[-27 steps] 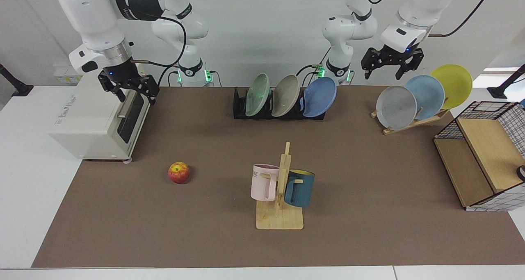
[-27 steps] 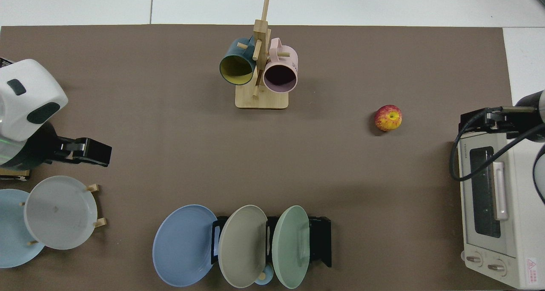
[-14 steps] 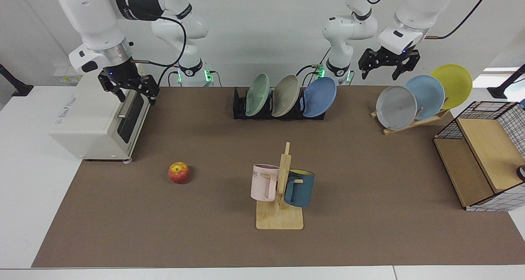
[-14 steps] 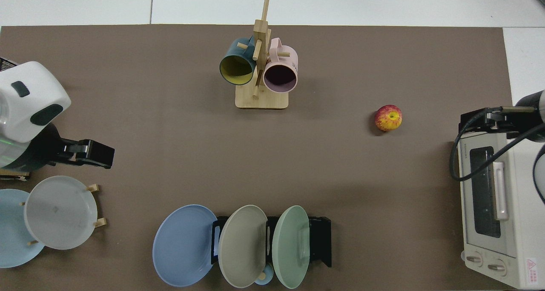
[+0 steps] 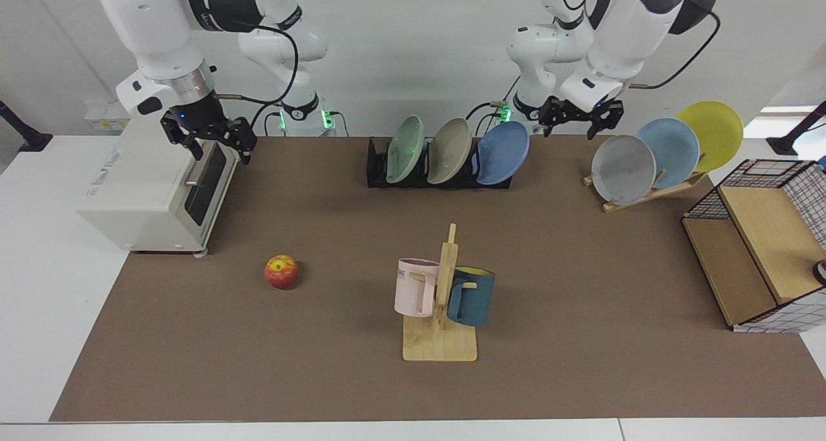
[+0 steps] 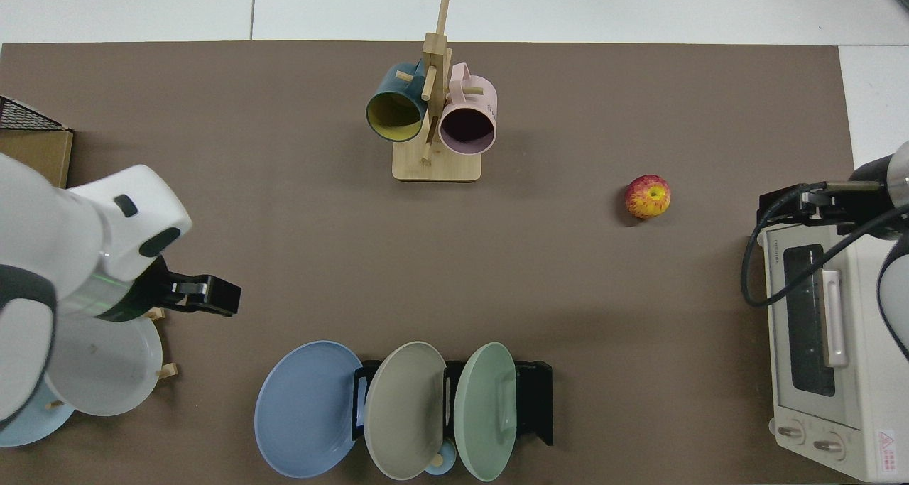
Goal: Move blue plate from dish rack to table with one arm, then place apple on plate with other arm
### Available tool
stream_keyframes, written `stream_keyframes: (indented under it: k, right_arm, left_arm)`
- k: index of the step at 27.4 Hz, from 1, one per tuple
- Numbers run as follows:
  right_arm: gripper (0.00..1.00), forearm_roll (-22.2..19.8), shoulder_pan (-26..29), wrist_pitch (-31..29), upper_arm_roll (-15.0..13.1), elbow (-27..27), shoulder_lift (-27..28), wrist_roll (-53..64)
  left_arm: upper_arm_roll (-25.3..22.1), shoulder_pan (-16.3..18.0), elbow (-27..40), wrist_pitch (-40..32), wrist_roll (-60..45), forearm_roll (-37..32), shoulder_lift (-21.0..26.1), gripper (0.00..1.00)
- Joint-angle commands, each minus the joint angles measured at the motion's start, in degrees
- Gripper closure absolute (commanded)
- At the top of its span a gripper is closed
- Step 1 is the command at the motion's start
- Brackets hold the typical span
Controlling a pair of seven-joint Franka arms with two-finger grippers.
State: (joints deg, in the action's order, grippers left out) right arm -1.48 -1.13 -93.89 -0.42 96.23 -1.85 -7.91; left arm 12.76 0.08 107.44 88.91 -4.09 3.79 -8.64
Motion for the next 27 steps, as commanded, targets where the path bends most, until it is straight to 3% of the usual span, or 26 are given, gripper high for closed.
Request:
stream_keyframes:
  k: [1,7,21,27]
  right_arm:
    - [0.0,0.4,0.2,0.6,0.4,1.4,-1.5,-0.3]
    - [0.0,0.4,0.2,-0.2,0.4,1.5,-1.5,-0.9]
    - [0.0,0.0,0.2,-2.5,0.3,1.0,0.0,-0.9]
    - [0.0,0.1,0.2,-3.3,0.4,0.6,2.5,-1.0]
  left_arm:
    - [2.1,-0.5,18.9,12.9,0.4,2.7,-9.1,0.0]
    - [4.6,-0.6,26.0,15.1,0.5,3.2,-10.3,0.0]
    - [4.8,-2.2,31.9,13.0,0.5,6.3,-13.1,0.01]
    - [7.4,-2.8,32.1,13.0,0.4,6.3,-13.7,0.04]
